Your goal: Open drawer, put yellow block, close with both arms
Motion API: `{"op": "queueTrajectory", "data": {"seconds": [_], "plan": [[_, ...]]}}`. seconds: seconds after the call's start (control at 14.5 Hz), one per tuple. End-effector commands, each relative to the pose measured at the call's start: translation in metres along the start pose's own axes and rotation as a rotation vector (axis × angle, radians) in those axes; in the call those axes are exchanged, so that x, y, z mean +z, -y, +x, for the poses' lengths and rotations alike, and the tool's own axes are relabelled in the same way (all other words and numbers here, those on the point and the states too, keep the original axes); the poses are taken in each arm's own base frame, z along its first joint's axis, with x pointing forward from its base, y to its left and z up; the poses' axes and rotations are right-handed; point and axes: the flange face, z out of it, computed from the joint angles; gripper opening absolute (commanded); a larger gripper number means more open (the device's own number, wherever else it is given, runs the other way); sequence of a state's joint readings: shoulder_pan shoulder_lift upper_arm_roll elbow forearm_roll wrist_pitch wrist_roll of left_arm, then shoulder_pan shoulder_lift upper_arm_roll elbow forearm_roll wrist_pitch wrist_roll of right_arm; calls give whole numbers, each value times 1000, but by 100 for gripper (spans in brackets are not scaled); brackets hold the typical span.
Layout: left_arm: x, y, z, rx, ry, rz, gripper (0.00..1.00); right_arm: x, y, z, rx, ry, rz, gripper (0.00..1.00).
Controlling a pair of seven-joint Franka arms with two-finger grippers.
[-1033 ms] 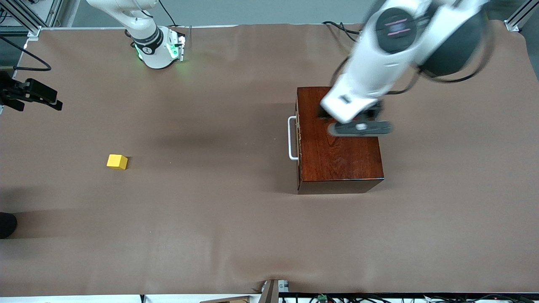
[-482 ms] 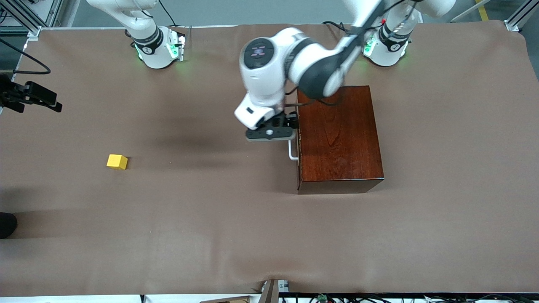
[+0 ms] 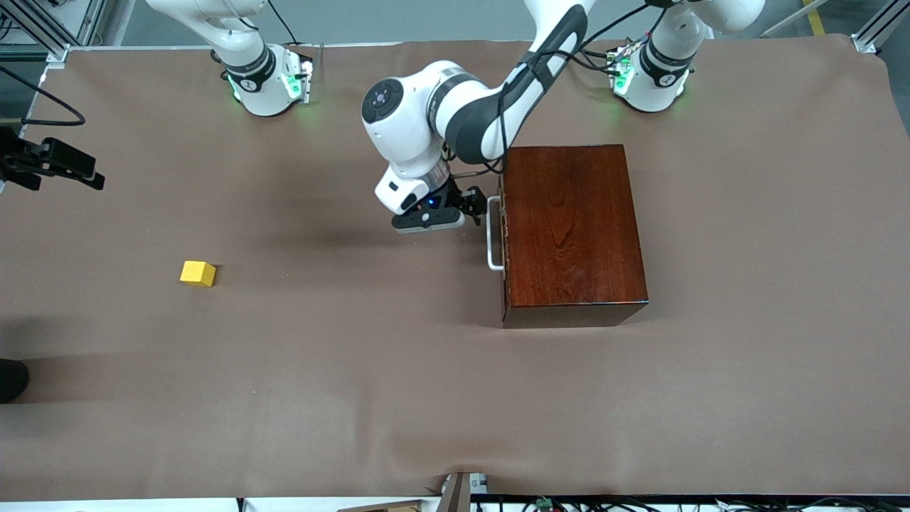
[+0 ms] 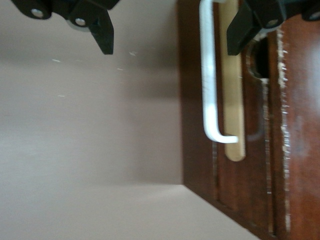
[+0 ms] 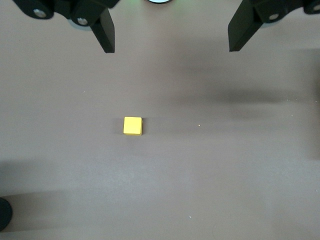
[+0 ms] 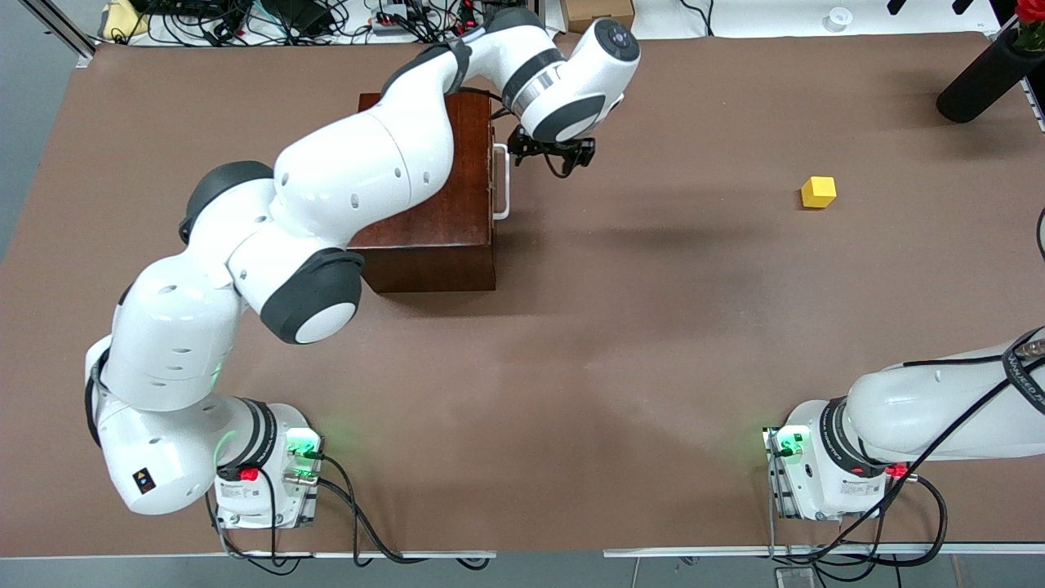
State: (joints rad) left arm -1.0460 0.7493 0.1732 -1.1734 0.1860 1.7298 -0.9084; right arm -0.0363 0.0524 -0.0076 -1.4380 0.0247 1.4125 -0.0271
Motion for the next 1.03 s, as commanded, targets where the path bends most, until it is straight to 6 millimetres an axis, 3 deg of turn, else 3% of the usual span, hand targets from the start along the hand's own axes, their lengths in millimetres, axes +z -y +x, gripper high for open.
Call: {"op": "queueTrajectory", "data": {"seconds": [0.0, 0.55, 0.96], "plan": [[19, -11, -9, 25, -22, 110, 100, -4, 3, 0, 4, -11, 12, 100], [43, -18, -10, -3, -11, 133, 100, 9, 11, 11, -21, 1, 11, 100], [58, -19, -7, -71, -6, 135, 100, 50, -3, 38, 3, 58, 15, 100]]}}
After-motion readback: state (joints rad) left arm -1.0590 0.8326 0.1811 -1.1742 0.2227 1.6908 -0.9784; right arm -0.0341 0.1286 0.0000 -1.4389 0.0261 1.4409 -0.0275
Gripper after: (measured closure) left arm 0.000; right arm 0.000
